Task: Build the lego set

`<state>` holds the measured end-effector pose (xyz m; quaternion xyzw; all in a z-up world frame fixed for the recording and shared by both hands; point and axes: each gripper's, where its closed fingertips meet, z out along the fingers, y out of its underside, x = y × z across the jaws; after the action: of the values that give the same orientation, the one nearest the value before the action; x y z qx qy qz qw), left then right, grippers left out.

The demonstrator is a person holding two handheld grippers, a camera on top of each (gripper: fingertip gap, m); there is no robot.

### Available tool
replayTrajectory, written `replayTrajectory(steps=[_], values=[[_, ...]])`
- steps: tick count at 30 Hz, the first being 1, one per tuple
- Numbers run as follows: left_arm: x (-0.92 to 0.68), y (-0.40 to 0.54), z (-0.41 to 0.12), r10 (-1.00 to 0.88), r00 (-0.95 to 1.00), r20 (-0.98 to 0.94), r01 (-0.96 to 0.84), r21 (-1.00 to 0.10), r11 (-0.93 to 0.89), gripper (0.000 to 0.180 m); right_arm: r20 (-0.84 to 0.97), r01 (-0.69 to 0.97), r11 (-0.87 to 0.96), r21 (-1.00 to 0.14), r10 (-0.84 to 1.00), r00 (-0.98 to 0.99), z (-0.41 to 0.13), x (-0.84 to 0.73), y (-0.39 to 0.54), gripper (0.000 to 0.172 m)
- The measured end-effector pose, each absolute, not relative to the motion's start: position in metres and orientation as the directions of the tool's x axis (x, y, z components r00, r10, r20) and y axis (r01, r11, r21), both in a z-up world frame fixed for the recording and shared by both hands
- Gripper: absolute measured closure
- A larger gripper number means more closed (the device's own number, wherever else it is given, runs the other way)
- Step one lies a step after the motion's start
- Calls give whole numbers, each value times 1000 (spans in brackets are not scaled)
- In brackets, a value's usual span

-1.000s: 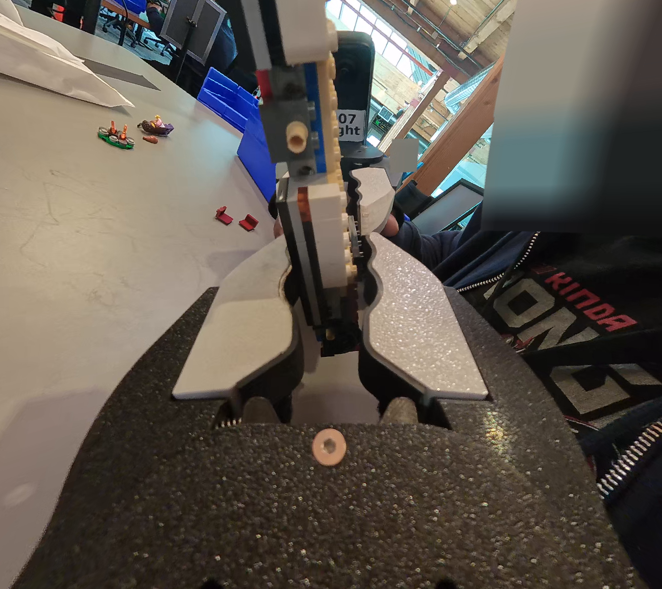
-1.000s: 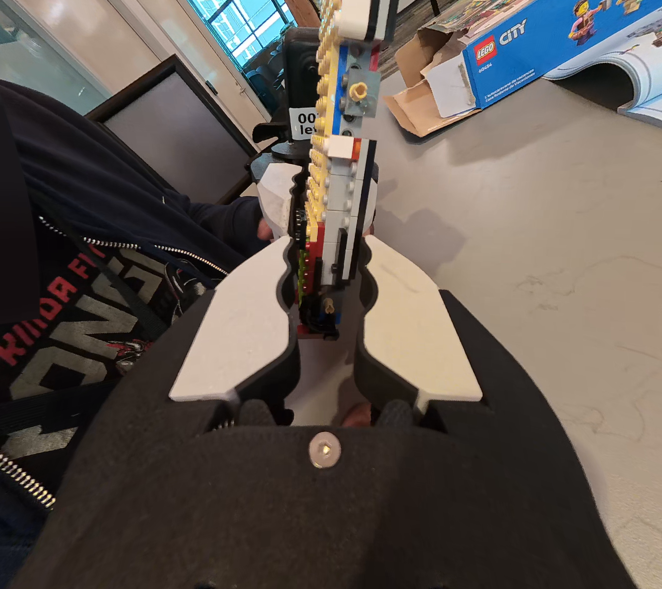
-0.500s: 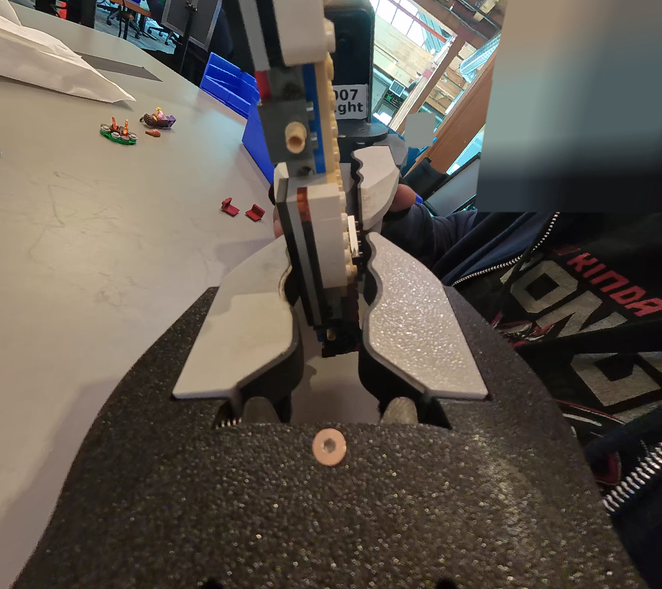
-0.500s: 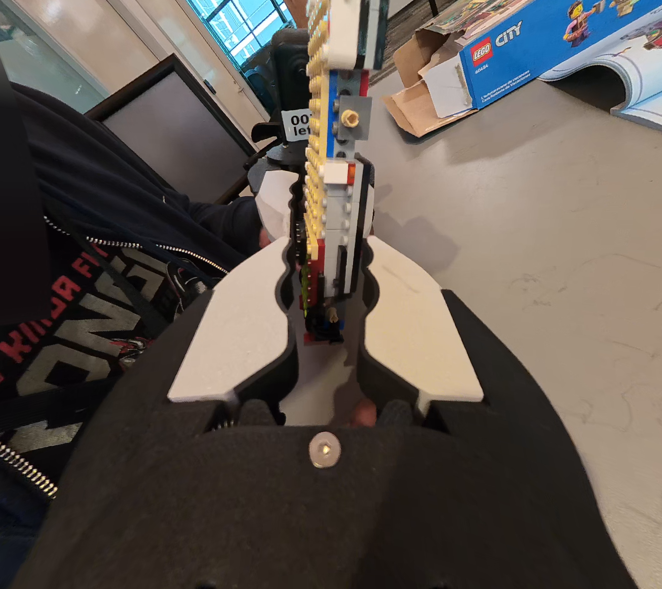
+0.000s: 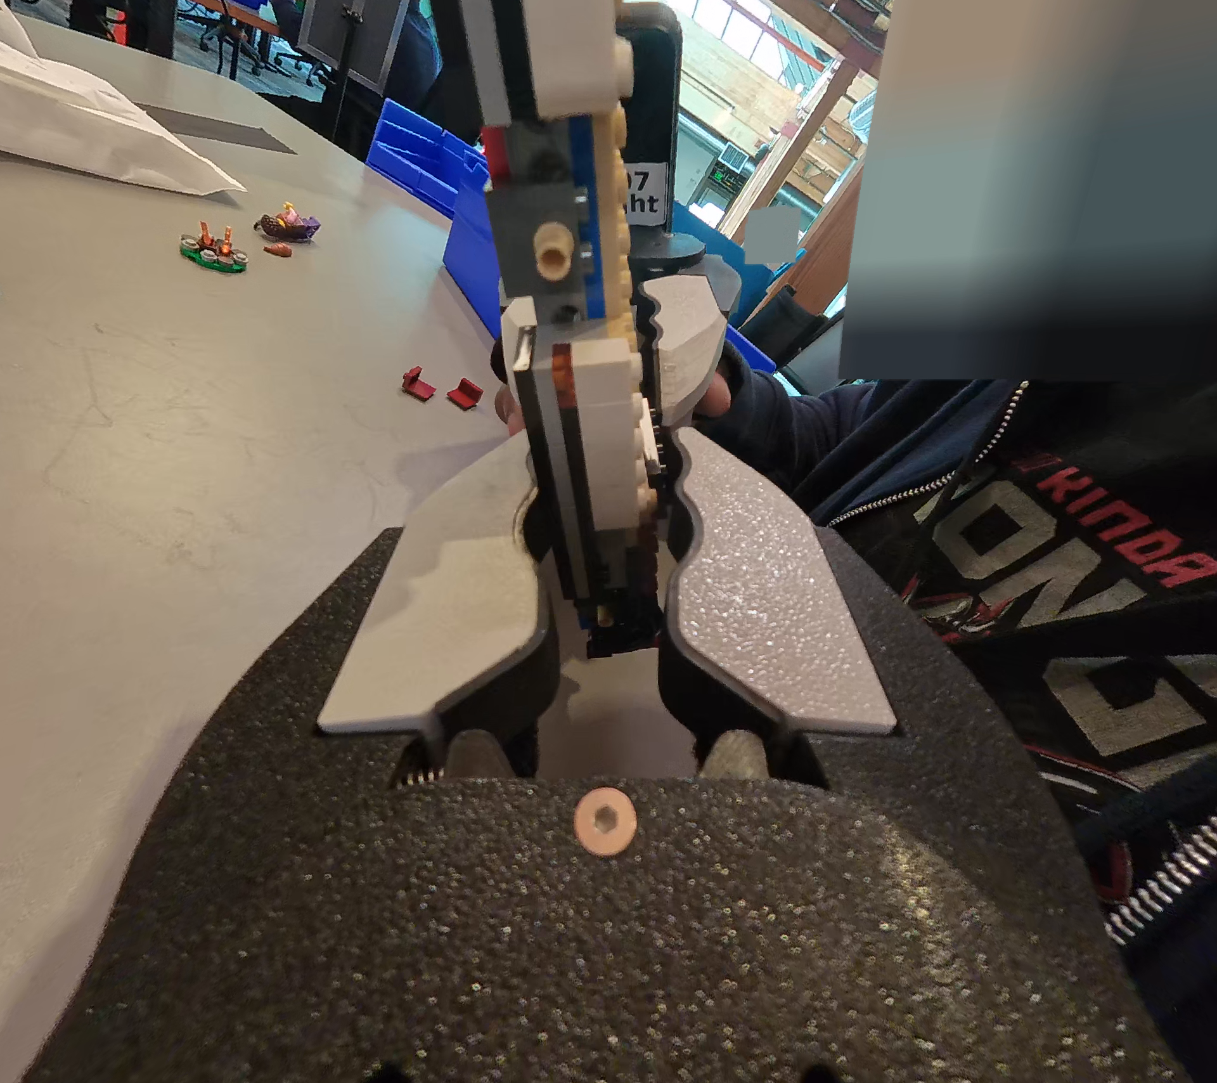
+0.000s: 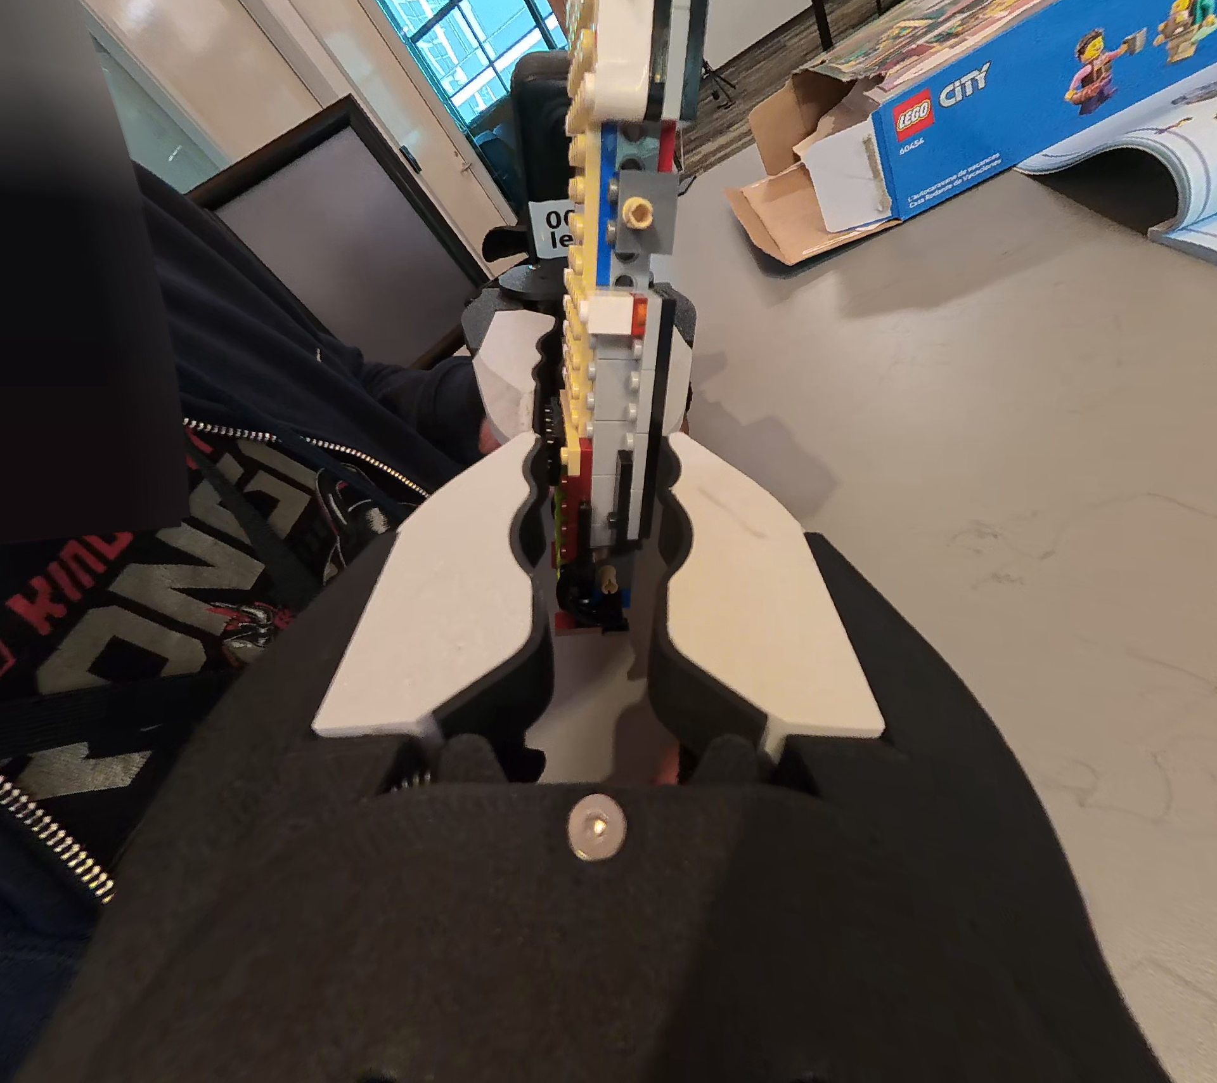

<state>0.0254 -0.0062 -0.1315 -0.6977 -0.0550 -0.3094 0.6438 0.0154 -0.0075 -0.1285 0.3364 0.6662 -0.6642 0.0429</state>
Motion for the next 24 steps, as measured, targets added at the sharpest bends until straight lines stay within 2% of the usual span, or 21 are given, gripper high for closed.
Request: replayTrajectory(steps=[11,19,24], values=[[23,-7,-133,-319,787,528,504,-848,-162,148,-516,516,-115,-849,392,-761,-130,14,-8,141],[0,-9,-123,-334,651,681,707,-705,-58,147,-565,542,-187,-819,428,-706,-125,5,1,135],[5,-8,-122,-346,672,654,682,-730,-56,147,-576,563,-171,-808,425,-698,-128,4,-7,130]])
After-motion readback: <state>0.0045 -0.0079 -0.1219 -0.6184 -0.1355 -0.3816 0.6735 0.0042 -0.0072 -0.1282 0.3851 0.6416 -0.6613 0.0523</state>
